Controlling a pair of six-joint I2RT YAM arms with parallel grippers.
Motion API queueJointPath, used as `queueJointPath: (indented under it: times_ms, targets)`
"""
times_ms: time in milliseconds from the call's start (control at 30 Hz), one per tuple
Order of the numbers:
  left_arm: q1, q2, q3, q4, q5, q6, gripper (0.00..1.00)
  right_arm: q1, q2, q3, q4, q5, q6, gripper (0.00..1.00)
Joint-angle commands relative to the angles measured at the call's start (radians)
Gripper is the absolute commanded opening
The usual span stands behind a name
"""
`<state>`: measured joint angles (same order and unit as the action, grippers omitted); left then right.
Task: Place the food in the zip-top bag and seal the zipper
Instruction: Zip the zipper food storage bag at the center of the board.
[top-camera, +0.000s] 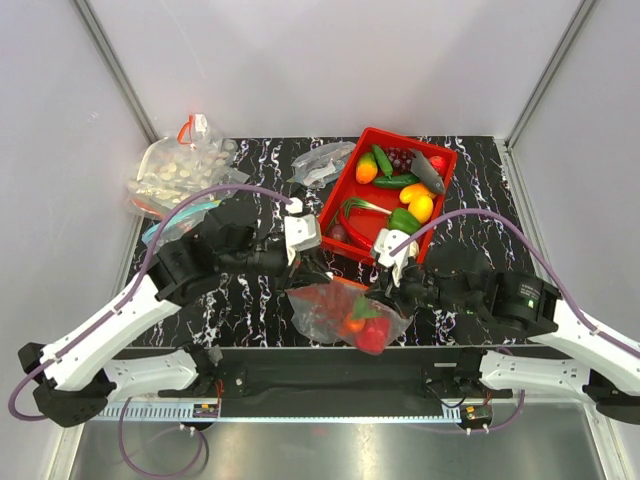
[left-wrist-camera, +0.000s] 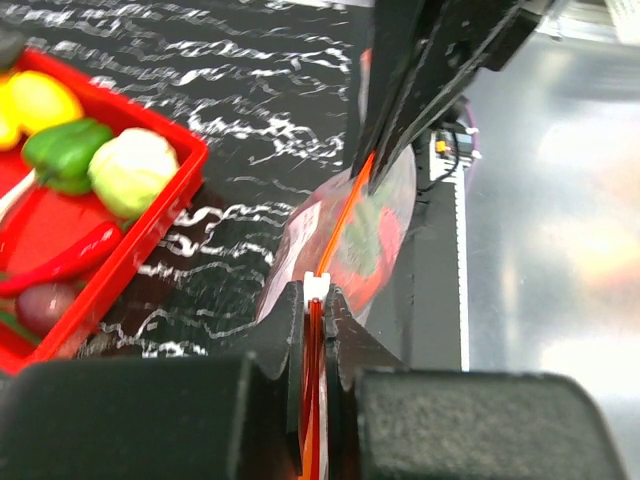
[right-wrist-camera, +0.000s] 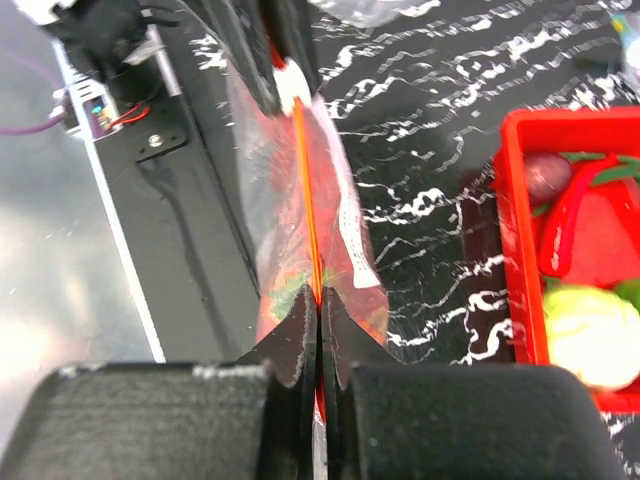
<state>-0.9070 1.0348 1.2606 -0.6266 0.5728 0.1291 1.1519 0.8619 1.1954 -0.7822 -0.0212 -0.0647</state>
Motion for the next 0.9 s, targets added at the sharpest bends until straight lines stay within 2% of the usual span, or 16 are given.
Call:
queueJointPath:
  times_ms: [0, 400, 767, 867]
  targets:
    - [0.063, -0.064, 0.022, -0.061, -0.158, -0.054, 0.0, 0.002, -0.04, -0.008, -0.12, 0.121, 0.058, 0.0]
    - [0.209, -0.186, -0.033, -0.154, -0.235, -0.153, 0.0, 0.002, -0.073, -0.031, -0.193, 0.303, 0.17, 0.0]
    - [0.221, -0.199, -0.061, -0.196, -0.309, -0.166, 0.0, 0.002, -0.057, -0.026, -0.181, 0.346, 0.178, 0.0]
    - [0.223, -0.193, -0.058, -0.219, -0.393, -0.189, 0.0, 0.002, -0.043, -0.025, -0.181, 0.354, 0.171, 0.0]
